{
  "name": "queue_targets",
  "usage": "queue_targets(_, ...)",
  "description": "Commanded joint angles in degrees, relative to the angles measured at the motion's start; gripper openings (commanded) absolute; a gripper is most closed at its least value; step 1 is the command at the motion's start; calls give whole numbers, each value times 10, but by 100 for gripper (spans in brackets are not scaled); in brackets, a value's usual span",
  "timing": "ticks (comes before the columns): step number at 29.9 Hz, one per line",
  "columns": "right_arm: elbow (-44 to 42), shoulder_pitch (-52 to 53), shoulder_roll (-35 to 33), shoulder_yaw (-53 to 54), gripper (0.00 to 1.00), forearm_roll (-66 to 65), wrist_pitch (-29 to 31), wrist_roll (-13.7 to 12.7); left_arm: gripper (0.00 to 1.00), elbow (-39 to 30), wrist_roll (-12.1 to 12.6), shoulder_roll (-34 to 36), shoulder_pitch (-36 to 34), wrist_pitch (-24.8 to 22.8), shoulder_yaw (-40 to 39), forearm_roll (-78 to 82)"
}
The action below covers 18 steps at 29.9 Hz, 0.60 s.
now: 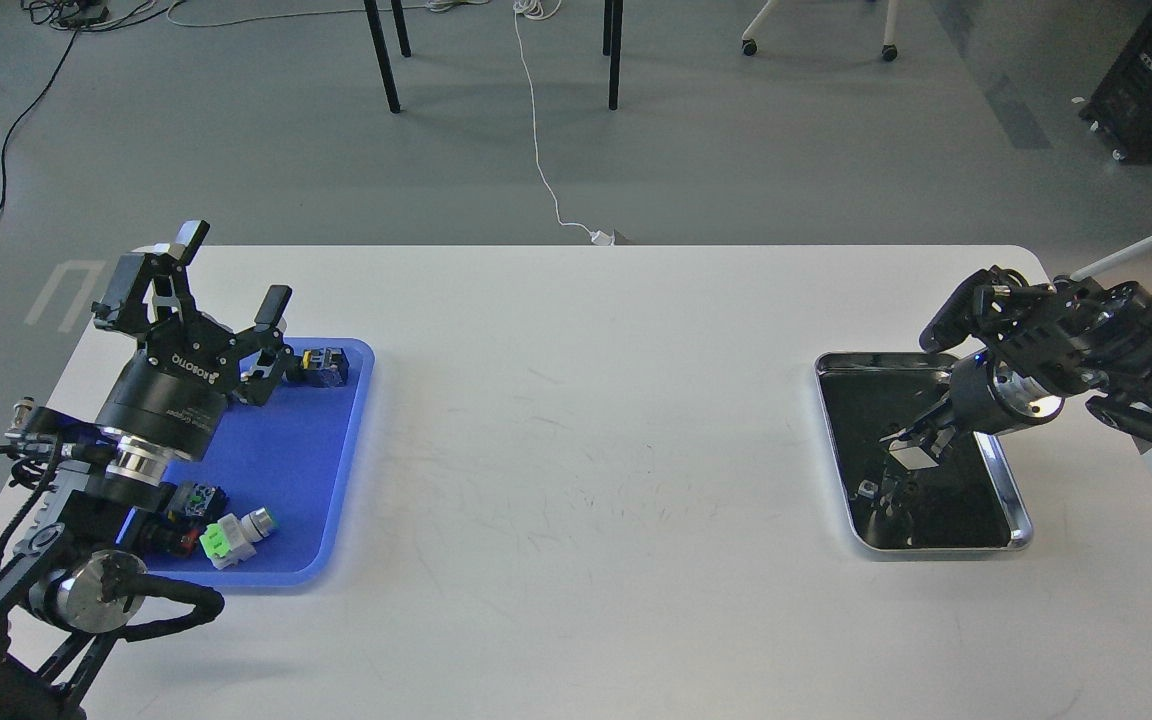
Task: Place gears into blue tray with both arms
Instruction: 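Lower the right gripper into the black tray and grasp a small black gear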
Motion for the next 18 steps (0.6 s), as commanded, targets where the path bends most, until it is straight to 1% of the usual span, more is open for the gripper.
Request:
queue_targets(1, -6, -3, 4, 0, 65, 0, -4, 0, 98, 1, 1, 1, 0, 0, 0, 0)
queue_targets(3, -10, -6, 5, 0, 63, 0, -4, 0, 98, 0, 1, 1, 0, 0, 0, 0)
queue_targets(9, -10, -10, 7, -1, 56, 0, -8, 0, 98, 0, 1, 0, 0, -1, 0, 0)
queue_targets(16, -15, -11, 7, -1, 53, 0, -11, 0, 98, 0, 1, -2, 0, -1, 1, 0)
queue_targets(18, -15, -16, 8, -1, 49, 0, -18, 0, 98, 0, 1, -3, 0, -1, 1, 0)
